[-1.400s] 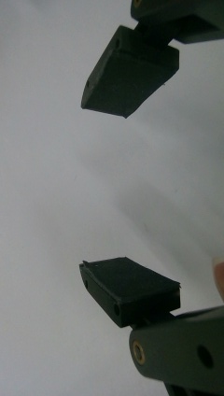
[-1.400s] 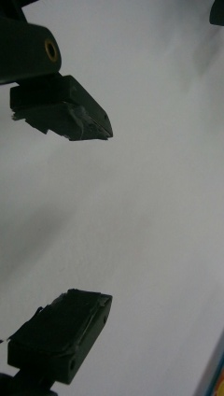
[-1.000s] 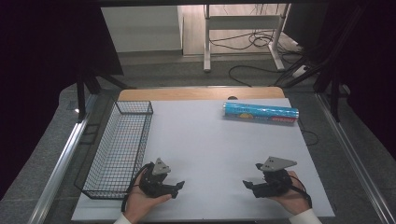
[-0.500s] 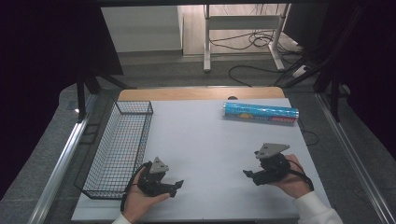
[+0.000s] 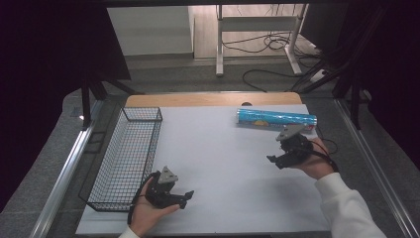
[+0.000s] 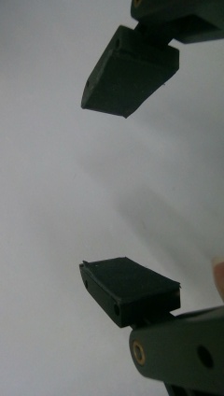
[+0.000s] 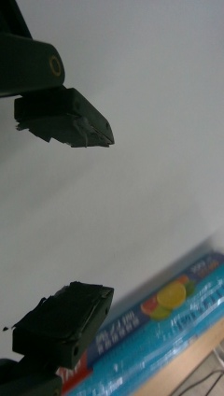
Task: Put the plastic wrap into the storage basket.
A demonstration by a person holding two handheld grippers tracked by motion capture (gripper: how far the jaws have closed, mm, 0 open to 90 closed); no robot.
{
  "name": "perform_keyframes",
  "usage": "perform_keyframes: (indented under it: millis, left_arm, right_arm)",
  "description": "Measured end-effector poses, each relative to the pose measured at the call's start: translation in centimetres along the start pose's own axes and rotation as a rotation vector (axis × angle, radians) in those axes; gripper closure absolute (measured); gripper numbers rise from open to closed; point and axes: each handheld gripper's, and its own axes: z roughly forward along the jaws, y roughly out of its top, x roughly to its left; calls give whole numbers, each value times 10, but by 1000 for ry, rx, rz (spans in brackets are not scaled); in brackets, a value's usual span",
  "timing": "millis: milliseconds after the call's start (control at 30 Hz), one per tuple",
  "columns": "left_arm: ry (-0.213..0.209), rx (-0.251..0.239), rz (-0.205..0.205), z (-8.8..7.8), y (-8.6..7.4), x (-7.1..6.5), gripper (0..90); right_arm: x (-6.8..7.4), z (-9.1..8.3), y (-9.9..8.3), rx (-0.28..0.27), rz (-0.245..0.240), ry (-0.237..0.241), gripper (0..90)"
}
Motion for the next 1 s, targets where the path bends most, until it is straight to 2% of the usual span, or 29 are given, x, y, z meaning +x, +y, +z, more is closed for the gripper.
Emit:
perform_keyframes:
  millis: [33, 167, 200, 267, 400, 433, 567, 700, 833, 1000]
  left_arm:
    - [-1, 1, 1, 0, 0, 0, 193]
    - [-3, 4, 3, 1, 0, 0, 193]
    - [-3, 4, 3, 1, 0, 0, 193]
    - [-5, 4, 1, 0, 0, 0, 193]
    - [-11, 2, -3, -1, -1, 0, 193]
    - [-12, 2, -4, -1, -1, 1, 193]
    - [-9, 1, -8, -1, -1, 2, 193]
    - [-5, 4, -11, 0, -1, 2, 190]
    - [-1, 6, -14, 0, -1, 3, 190]
    - [-8, 11, -38, 3, -3, 5, 191]
  right_arm:
    - [-12, 2, 5, 12, -6, -28, 219]
    - [-32, 10, 14, 41, -13, -41, 200]
    - [-32, 10, 14, 41, -13, -41, 200]
    - [-48, 18, 19, 58, -3, -32, 196]
    - [-60, 25, 21, 77, 4, -25, 190]
    - [-68, 30, 22, 91, -1, -32, 183]
    - [-84, 38, 24, 108, -4, -48, 178]
    - [-98, 48, 27, 123, -1, -43, 178]
    - [-112, 65, 29, 145, -9, -30, 175]
    - [-127, 84, 32, 176, -13, -29, 165]
